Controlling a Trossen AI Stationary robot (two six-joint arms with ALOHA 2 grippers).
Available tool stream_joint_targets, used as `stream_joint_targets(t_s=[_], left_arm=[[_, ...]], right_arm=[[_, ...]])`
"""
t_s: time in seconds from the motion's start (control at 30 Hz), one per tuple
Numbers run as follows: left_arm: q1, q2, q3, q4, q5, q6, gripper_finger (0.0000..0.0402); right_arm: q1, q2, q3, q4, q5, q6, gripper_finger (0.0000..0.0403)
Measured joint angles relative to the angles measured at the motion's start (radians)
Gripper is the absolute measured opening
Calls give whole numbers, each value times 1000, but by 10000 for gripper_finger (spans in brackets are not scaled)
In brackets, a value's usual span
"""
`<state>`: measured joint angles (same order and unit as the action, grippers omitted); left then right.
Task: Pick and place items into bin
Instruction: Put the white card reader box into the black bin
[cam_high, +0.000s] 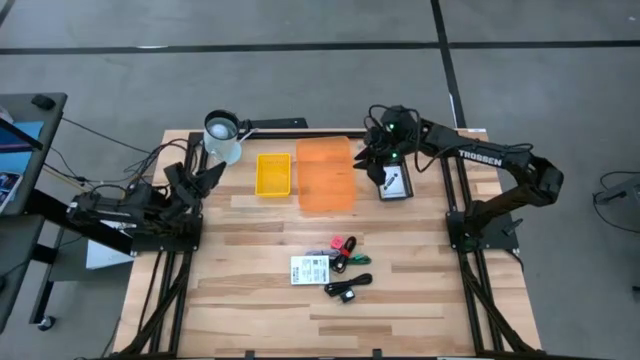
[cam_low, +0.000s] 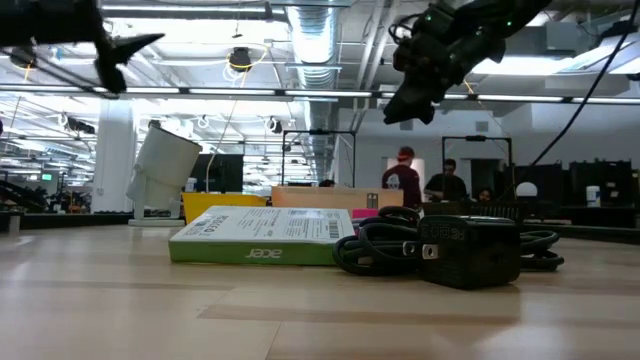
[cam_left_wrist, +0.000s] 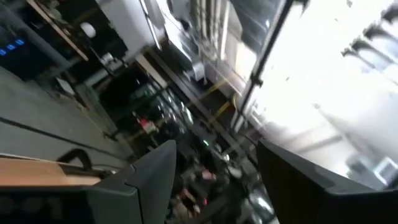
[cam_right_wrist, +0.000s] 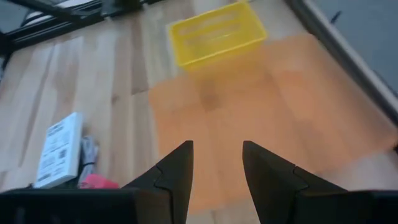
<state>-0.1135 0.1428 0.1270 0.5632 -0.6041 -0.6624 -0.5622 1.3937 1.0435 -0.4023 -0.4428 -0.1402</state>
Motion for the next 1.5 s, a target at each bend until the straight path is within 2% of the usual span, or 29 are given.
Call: stream_joint_targets(t_s=[0.1,0.3,0.4,0.6,0.73,0.83,1.13,1.33,1.5], left_arm=[[0,142,96,-42,28,12,214],[0,406,323,-285,34,114,214],[0,509,436,-415,103,113,214],[0,657,626,-715,255,-30,214],[0,736,712,-952,338,-119,214],[0,792,739,-1033,407,-160,214],[25,916,743,-1058,681,-238,214],[64,986,743,-1075,831,-233,214],[138,1038,743,-1074,940,-161,214]], right_arm=[[-34,0,0,0,0,0,134],[-67,0,0,-17,-1,14,133],[-68,0,0,-48,-1,8,134],[-68,0,0,-69,-1,-9,133],[-68,0,0,-69,-1,-26,134],[-67,0,0,-69,-1,-26,133],[-44,0,0,-100,-2,-27,134],[-23,0,0,-100,-3,-28,134],[1,0,0,-100,-2,-26,133]])
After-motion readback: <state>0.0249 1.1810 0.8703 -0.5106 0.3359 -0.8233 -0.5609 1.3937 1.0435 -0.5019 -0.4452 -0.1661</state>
